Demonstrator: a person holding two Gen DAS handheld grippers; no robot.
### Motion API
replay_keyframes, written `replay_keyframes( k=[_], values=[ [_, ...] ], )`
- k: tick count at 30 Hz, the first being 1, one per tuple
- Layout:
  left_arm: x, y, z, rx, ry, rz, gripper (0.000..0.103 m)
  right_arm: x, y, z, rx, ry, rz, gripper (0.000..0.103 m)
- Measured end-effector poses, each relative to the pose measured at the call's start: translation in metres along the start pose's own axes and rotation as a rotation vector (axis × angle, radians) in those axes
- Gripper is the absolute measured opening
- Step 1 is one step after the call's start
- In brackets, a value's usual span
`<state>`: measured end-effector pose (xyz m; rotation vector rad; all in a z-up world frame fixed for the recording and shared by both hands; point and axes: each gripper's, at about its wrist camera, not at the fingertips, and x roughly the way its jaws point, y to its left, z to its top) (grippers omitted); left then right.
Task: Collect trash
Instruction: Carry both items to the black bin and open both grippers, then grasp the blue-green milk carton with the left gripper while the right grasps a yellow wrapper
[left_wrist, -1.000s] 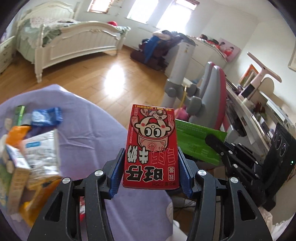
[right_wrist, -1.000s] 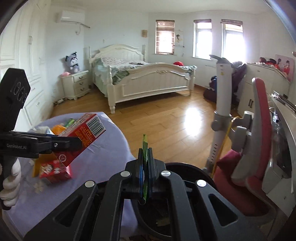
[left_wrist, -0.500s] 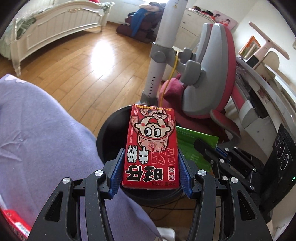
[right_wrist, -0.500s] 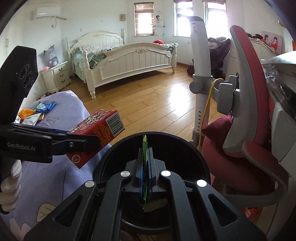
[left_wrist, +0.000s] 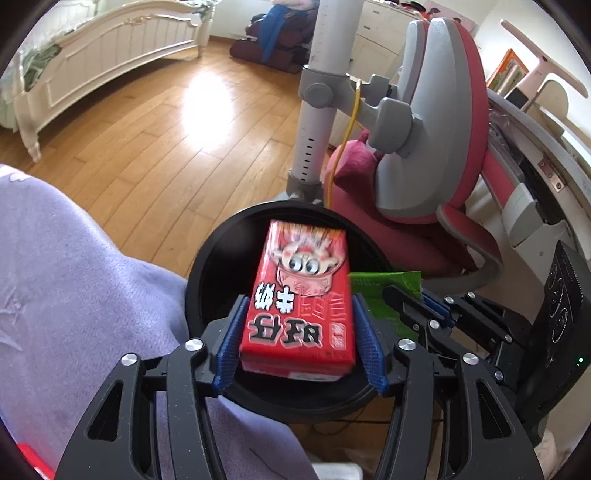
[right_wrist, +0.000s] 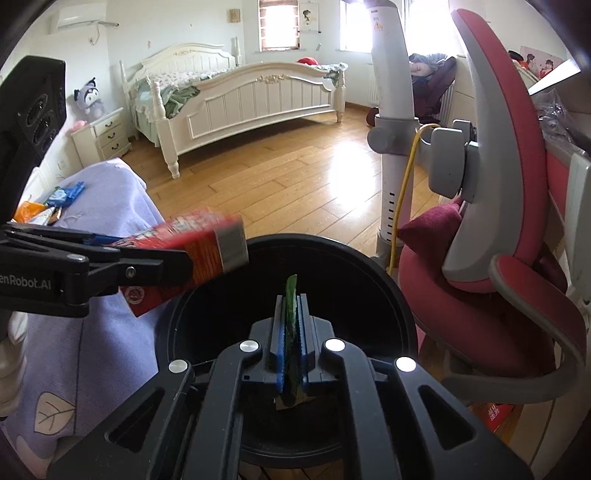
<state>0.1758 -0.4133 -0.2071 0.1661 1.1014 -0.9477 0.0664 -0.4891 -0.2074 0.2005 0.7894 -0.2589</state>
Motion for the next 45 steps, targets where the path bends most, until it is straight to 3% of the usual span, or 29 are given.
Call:
replay_keyframes(
  k=[2, 4, 6, 8, 9, 17, 25, 30, 35, 38, 40, 45],
  values=[
    [-0.003, 0.001, -0.002, -0.002, -0.012, 0.023, 0.070, 0.000, 0.000, -0.001, -0.004, 0.011, -0.004, 0.009],
    [-0.008, 0.004, -0.004, -0.006, -0.014, 0.028, 0.070, -0.001, 0.001, -0.002, -0.003, 0.015, 0.000, 0.018],
    [-0.016, 0.007, -0.007, -0.014, -0.024, 0.041, 0.070, -0.005, 0.001, -0.002, 0.010, 0.001, 0.018, 0.058],
    [-0.028, 0.010, -0.012, -0.023, -0.046, 0.051, 0.077, -0.012, 0.002, -0.002, 0.023, -0.042, 0.035, 0.076],
    [-0.035, 0.012, -0.014, -0.029, -0.062, 0.063, 0.080, -0.014, 0.004, -0.001, 0.020, -0.055, 0.042, 0.078],
    [-0.109, 0.039, -0.035, -0.092, -0.182, 0.120, 0.080, -0.022, 0.039, 0.013, -0.029, -0.066, 0.173, 0.080],
    [-0.195, 0.098, -0.077, -0.176, -0.289, 0.280, 0.080, -0.032, 0.104, 0.036, -0.117, -0.065, 0.454, 0.081],
    [-0.233, 0.144, -0.101, -0.187, -0.290, 0.394, 0.080, -0.033, 0.147, 0.055, -0.232, -0.055, 0.642, 0.081],
    [-0.241, 0.192, -0.116, -0.141, -0.208, 0.449, 0.081, -0.032, 0.200, 0.070, -0.443, -0.044, 0.755, 0.081],
    [-0.238, 0.211, -0.119, -0.091, -0.160, 0.458, 0.081, -0.027, 0.232, 0.074, -0.585, -0.022, 0.788, 0.081],
    [-0.237, 0.220, -0.121, -0.061, -0.151, 0.419, 0.081, -0.024, 0.247, 0.075, -0.667, 0.001, 0.830, 0.080],
    [-0.227, 0.233, -0.120, -0.011, -0.131, 0.331, 0.081, -0.010, 0.283, 0.073, -0.874, 0.061, 0.841, 0.063]
  ],
)
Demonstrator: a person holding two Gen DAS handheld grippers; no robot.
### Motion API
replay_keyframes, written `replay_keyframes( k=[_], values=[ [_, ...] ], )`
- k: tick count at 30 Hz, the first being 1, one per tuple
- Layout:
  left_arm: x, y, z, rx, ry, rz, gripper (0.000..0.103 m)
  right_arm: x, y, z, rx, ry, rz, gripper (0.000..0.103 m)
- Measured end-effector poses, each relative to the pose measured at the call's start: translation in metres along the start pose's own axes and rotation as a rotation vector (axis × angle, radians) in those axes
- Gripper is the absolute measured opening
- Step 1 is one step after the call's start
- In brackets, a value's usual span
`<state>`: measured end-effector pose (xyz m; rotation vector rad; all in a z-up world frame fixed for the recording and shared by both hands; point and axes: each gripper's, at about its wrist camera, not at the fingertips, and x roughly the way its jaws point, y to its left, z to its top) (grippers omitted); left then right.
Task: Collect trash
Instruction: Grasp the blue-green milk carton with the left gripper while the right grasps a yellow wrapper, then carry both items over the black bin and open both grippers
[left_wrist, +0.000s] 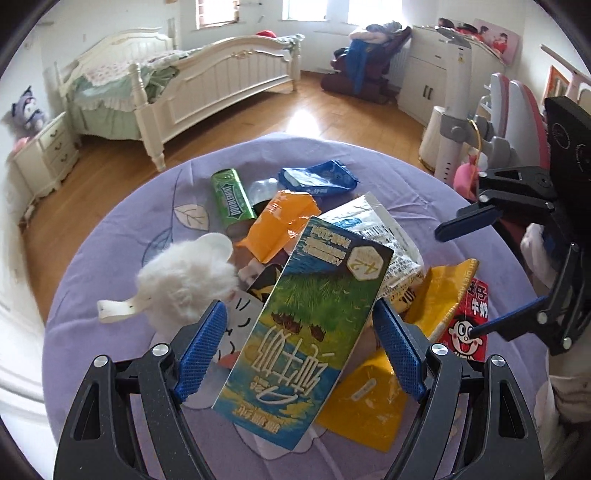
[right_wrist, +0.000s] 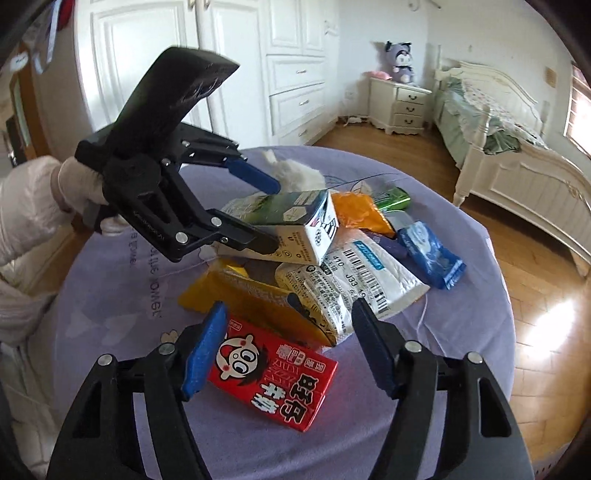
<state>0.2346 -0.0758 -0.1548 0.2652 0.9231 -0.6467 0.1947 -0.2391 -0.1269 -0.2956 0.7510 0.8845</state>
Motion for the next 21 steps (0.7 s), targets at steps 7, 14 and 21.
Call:
replay_keyframes(
  k=[7, 14, 21],
  values=[
    [0.012, -0.005, 0.001, 0.030, 0.019, -0.036, 0.064, 0.017, 0.016, 0.007, -0.108, 0.076, 0.048, 0.022],
    [-0.010, 0.001, -0.004, -0.062, -0.065, -0.044, 0.055, -0.010, 0.036, 0.001, -0.085, -0.022, 0.025, 0.009],
    [-0.063, -0.012, 0.005, -0.146, -0.213, -0.057, 0.054, -0.061, 0.042, -0.019, 0.112, -0.174, -0.121, 0.005]
  ],
)
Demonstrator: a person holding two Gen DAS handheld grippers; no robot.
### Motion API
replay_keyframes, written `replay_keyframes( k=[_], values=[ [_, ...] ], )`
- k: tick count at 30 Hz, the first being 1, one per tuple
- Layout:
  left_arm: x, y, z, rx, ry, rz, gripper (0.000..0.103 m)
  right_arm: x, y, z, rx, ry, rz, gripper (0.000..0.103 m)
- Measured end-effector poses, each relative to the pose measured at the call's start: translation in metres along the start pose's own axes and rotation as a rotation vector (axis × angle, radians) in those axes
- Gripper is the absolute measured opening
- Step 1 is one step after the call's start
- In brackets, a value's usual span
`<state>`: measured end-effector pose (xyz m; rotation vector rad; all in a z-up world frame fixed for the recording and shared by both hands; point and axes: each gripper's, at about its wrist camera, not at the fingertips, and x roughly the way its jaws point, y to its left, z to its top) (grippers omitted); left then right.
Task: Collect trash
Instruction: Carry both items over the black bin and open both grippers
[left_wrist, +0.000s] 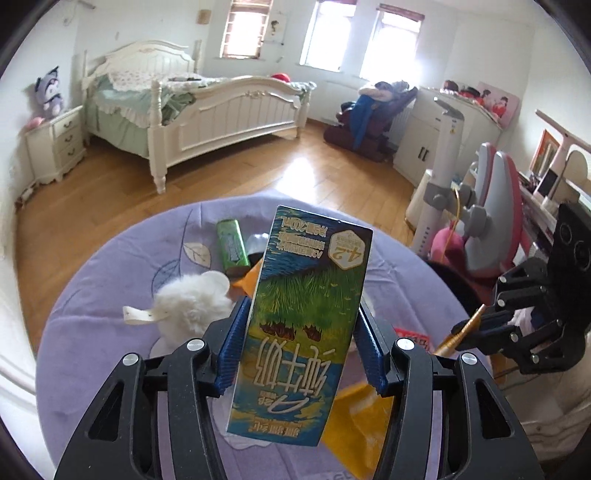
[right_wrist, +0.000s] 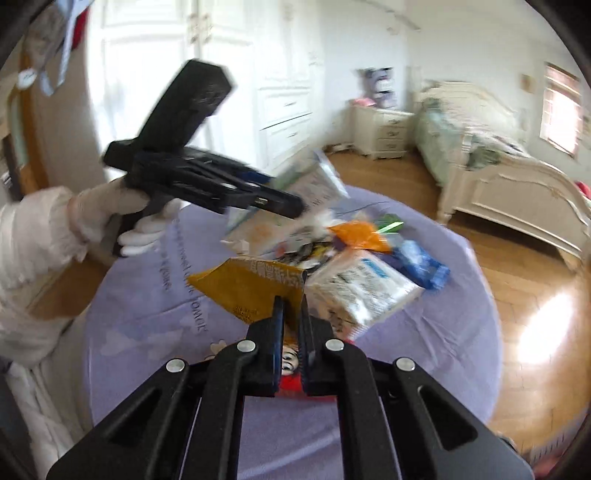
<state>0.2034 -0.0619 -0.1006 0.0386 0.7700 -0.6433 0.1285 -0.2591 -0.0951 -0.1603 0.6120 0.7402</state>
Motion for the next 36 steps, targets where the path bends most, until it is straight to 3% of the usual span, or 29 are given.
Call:
replay_keyframes(
  k=[3, 7, 13, 17, 22, 27, 36],
  values=[
    [-0.011, -0.024, 0.010, -0.004, -0.043, -0.016, 0.055, -0.032, -0.002, -0.007, 0.098, -0.061, -0.191, 0.003],
    [-0.003, -0.064, 0.023, 0.011, -0.067, -0.084, 0.055, -0.071, -0.013, -0.027, 0.272, -0.140, -0.381, 0.003],
    [0.049, -0.136, 0.030, 0.037, -0.024, -0.235, 0.054, -0.106, -0.040, -0.069, 0.432, -0.167, -0.636, 0.003],
    [0.095, -0.177, 0.029, 0.038, 0.035, -0.319, 0.054, -0.116, -0.061, -0.096, 0.516, -0.155, -0.741, 0.003],
    [0.152, -0.228, 0.025, 0.047, 0.119, -0.394, 0.054, -0.119, -0.090, -0.128, 0.581, -0.106, -0.824, 0.003],
    [0.193, -0.268, 0.021, 0.081, 0.181, -0.417, 0.054, -0.122, -0.107, -0.166, 0.644, -0.067, -0.843, 0.003],
    [0.229, -0.291, 0.012, 0.103, 0.240, -0.412, 0.054, -0.121, -0.123, -0.195, 0.699, -0.017, -0.842, 0.003]
  ],
)
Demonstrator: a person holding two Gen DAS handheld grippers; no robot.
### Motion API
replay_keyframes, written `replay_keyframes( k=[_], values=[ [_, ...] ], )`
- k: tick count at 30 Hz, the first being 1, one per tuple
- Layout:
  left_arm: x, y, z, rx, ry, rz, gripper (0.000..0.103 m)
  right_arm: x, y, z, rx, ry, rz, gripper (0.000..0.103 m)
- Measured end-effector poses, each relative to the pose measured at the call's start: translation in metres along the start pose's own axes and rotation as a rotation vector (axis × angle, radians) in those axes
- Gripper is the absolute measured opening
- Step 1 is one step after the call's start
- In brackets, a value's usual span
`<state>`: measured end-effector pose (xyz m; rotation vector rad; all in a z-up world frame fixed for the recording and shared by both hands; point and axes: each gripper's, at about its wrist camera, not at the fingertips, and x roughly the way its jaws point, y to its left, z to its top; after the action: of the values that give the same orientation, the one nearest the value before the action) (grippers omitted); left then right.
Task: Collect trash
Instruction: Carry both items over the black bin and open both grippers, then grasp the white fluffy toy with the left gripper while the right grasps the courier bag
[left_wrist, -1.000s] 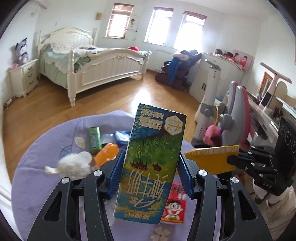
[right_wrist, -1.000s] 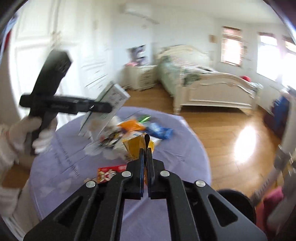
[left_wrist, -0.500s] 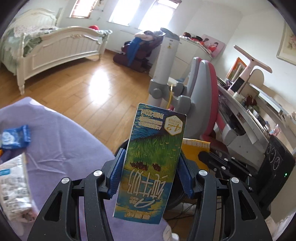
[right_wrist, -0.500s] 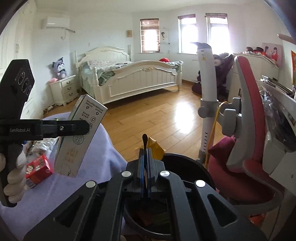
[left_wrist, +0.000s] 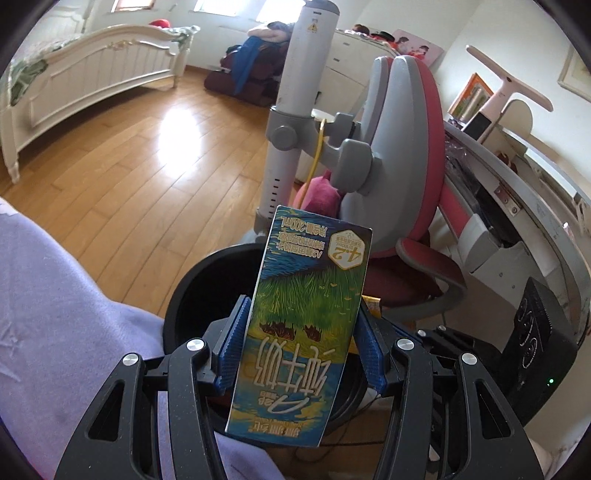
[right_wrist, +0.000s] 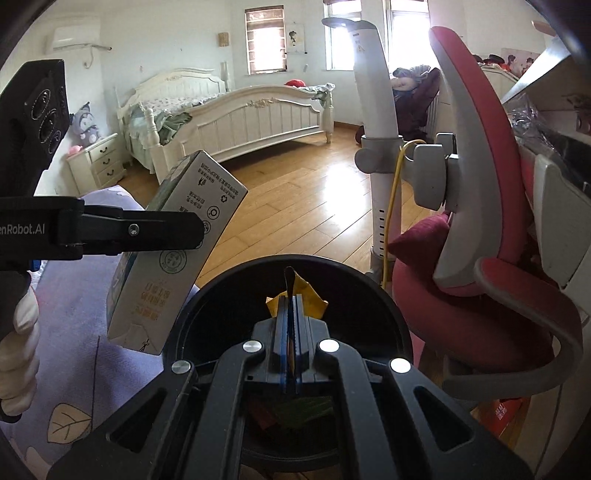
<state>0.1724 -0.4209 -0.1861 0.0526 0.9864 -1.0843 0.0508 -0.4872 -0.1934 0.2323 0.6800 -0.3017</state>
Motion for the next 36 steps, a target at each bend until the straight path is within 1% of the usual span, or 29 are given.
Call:
replay_keyframes(
  k=[4, 7, 8, 9, 11, 12, 13, 14, 15, 17, 18, 20, 21, 23, 26, 28, 32, 34, 36],
  values=[
    [0.000, 0.006, -0.004, 0.004, 0.017, 0.008, 0.055, 0.003, -0.004, -0.002, 0.007, 0.021, -0.003, 0.004],
    [0.004, 0.003, -0.003, 0.009, 0.021, 0.047, 0.057, 0.005, -0.006, -0.004, 0.005, 0.029, -0.013, 0.005],
    [0.005, 0.003, -0.003, 0.008, 0.021, 0.054, 0.063, 0.004, -0.006, -0.004, 0.004, 0.029, -0.017, 0.006],
    [0.005, 0.003, -0.003, 0.007, 0.016, 0.067, 0.073, 0.005, -0.005, -0.005, 0.001, 0.037, -0.026, 0.007],
    [0.002, 0.002, -0.002, 0.008, -0.002, 0.095, 0.081, 0.007, -0.005, -0.006, -0.009, 0.058, -0.039, 0.008],
    [-0.001, 0.002, -0.002, 0.009, -0.008, 0.100, 0.083, 0.007, -0.004, -0.006, -0.011, 0.068, -0.040, 0.012],
    [-0.003, 0.002, -0.002, 0.009, -0.012, 0.106, 0.084, 0.007, -0.003, -0.007, -0.009, 0.071, -0.038, 0.016],
    [-0.008, 0.002, -0.002, 0.009, -0.019, 0.116, 0.087, 0.007, -0.003, -0.007, -0.005, 0.068, -0.033, 0.034],
    [-0.013, 0.003, -0.003, 0.007, -0.025, 0.121, 0.088, 0.004, -0.001, -0.008, 0.001, 0.058, -0.028, 0.060],
    [-0.024, 0.004, -0.004, 0.004, -0.039, 0.131, 0.089, 0.000, 0.001, -0.008, 0.008, 0.017, -0.020, 0.081],
    [-0.032, 0.005, -0.005, 0.002, -0.047, 0.139, 0.089, -0.002, 0.004, -0.008, 0.003, -0.001, -0.015, 0.084],
    [-0.049, 0.008, -0.007, -0.001, -0.073, 0.153, 0.089, -0.002, 0.011, -0.006, -0.023, 0.000, -0.001, 0.084],
    [-0.059, 0.010, -0.009, -0.005, -0.091, 0.160, 0.090, -0.002, 0.015, -0.004, -0.034, 0.003, 0.010, 0.085],
    [-0.081, 0.016, -0.014, -0.025, -0.127, 0.181, 0.093, -0.003, 0.024, -0.001, -0.045, 0.005, 0.044, 0.086],
    [-0.114, 0.031, -0.022, -0.055, -0.174, 0.210, 0.093, -0.004, 0.039, 0.007, -0.052, 0.005, 0.106, 0.086],
    [-0.138, 0.044, -0.029, -0.081, -0.202, 0.253, 0.093, -0.005, 0.054, 0.015, -0.061, 0.012, 0.158, 0.086],
    [-0.188, 0.083, -0.048, -0.154, -0.251, 0.369, 0.093, -0.005, 0.091, 0.035, -0.092, 0.021, 0.276, 0.087],
    [-0.216, 0.108, -0.059, -0.204, -0.271, 0.444, 0.093, -0.003, 0.112, 0.047, -0.097, 0.039, 0.354, 0.088],
    [-0.242, 0.132, -0.071, -0.253, -0.295, 0.518, 0.093, 0.003, 0.133, 0.058, -0.090, 0.074, 0.429, 0.092]
  ],
)
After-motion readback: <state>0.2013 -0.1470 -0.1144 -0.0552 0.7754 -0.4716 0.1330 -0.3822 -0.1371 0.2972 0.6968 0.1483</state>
